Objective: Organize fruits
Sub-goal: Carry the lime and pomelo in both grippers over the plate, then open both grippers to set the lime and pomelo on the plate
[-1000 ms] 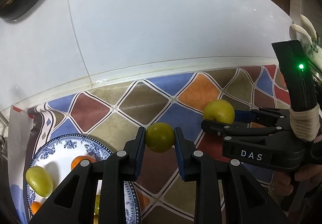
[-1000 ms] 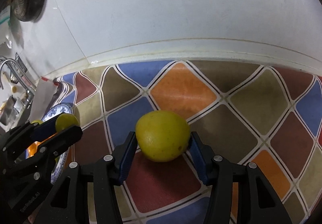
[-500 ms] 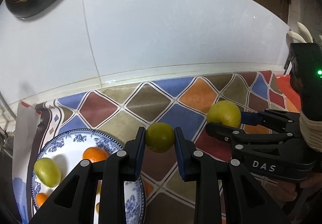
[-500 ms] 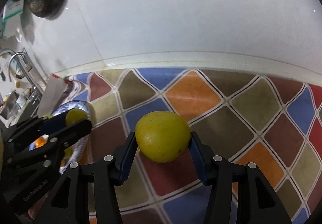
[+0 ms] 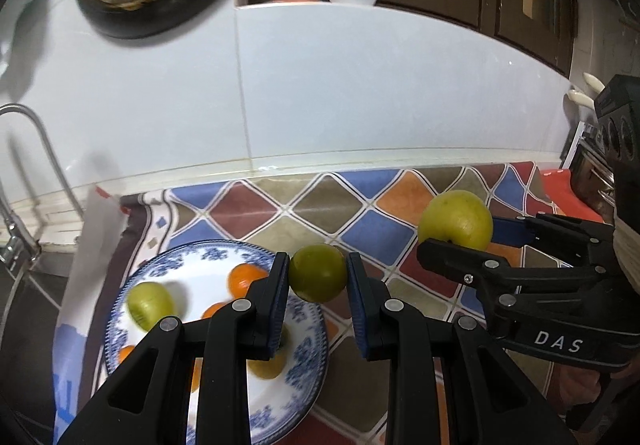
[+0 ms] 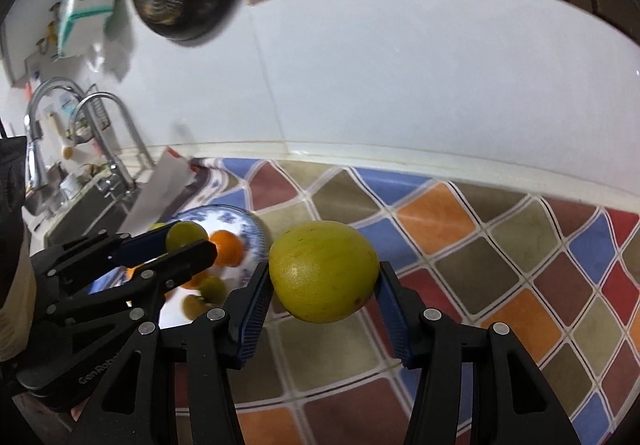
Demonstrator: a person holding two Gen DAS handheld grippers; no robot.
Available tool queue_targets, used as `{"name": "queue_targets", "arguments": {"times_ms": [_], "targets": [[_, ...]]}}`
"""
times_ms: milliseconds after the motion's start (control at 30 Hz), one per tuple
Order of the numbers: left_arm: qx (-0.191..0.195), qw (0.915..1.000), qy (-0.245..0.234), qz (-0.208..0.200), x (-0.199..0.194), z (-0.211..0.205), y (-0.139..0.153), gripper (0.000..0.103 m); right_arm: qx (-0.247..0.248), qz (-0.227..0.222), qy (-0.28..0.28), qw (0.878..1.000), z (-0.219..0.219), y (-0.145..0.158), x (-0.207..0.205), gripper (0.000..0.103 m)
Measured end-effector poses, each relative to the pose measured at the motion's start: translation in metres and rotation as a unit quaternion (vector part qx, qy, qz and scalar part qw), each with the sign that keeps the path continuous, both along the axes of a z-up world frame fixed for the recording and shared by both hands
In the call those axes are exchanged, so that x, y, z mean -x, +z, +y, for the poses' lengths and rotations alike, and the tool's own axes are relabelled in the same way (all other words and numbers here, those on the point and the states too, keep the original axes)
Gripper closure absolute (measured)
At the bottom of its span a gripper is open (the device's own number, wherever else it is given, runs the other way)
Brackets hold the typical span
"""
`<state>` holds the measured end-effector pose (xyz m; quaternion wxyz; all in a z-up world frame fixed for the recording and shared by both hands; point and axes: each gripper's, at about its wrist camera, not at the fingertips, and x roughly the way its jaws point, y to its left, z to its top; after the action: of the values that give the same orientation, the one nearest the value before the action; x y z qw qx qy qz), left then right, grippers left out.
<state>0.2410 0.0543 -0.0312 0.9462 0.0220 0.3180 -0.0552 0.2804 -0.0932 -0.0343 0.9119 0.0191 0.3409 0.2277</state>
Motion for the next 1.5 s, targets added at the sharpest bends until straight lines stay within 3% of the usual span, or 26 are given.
{"name": "queue_targets", "arguments": {"times_ms": [433, 767, 1100, 1500], "targets": [[-0.003, 0.9984, 0.049, -0.027, 0.042, 0.045, 0.017, 0.075, -0.002, -0.028, 0.051, 0.998, 0.047, 0.023, 0.03, 0.05], [-0.006, 0.9969, 0.077, -0.015, 0.056, 0.072, 0.005, 0.075, 0.008, -0.02, 0.091, 0.996, 0.081, 0.014, 0.038, 0.05], [0.007, 0.9979, 0.061, 0.017, 0.062, 0.081, -0.027, 0.075, 0.036, 0.015, 0.125, 0.991, 0.102, -0.017, 0.035, 0.05], [-0.019, 0.9982, 0.024, 0.052, 0.057, 0.087, -0.05, 0.074, 0.061, 0.046, 0.158, 0.984, 0.123, -0.044, 0.041, 0.05]]}}
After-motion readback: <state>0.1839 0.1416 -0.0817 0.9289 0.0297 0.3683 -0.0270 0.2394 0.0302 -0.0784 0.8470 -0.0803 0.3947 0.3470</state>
